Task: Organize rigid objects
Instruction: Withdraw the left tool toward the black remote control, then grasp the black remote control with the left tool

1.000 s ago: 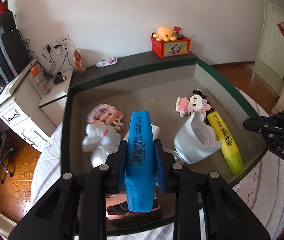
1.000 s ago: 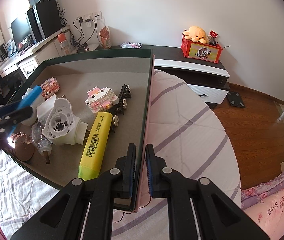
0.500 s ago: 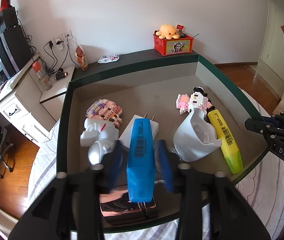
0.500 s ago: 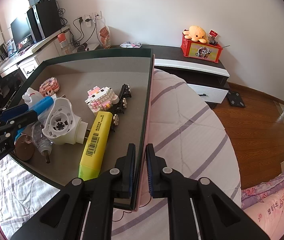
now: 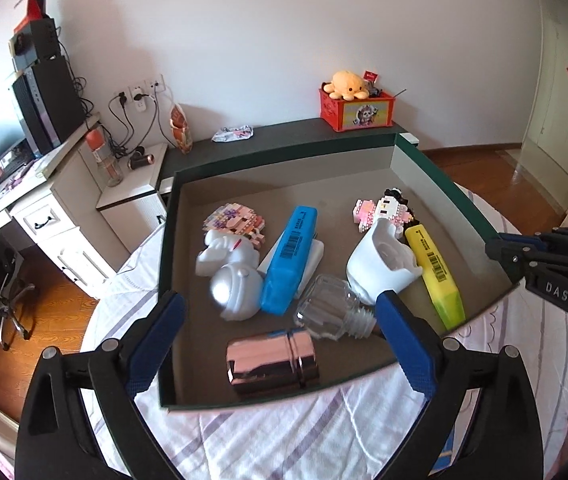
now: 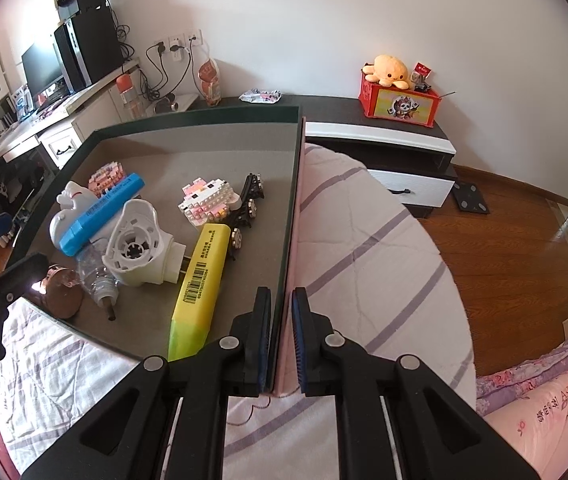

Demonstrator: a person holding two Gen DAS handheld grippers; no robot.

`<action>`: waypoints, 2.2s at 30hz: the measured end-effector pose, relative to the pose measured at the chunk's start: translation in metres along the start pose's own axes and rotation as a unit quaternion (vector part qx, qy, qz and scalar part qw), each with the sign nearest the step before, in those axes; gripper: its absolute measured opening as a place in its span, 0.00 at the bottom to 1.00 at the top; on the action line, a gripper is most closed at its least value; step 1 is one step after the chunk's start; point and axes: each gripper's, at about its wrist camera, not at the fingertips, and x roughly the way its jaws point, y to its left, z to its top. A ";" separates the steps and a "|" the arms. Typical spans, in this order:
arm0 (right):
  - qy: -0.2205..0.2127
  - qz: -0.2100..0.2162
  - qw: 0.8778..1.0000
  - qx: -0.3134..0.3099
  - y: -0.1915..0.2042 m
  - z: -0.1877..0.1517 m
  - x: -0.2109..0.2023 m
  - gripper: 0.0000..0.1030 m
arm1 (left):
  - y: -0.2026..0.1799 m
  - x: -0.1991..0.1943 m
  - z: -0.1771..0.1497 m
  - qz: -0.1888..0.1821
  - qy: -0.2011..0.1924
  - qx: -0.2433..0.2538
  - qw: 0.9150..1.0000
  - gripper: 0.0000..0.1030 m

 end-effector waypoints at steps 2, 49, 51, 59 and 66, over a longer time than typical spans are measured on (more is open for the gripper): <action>-0.006 0.001 1.000 0.002 0.000 -0.002 -0.007 0.10 | 0.000 -0.008 -0.004 0.007 -0.003 -0.002 1.000 0.96; -0.064 0.004 0.998 0.028 -0.014 -0.126 -0.106 0.52 | -0.038 -0.073 -0.180 0.013 0.078 -0.048 0.996 0.43; -0.064 0.002 0.998 0.025 -0.011 -0.119 -0.102 0.52 | -0.029 -0.072 -0.179 0.031 0.074 -0.046 0.996 0.43; -0.068 -0.012 0.997 0.036 -0.015 -0.073 -0.078 0.52 | 0.024 -0.058 -0.170 0.051 0.074 -0.079 0.993 0.43; -0.058 -0.014 0.998 0.036 -0.013 -0.024 -0.042 0.52 | 0.072 -0.043 -0.160 0.074 0.074 -0.112 0.988 0.43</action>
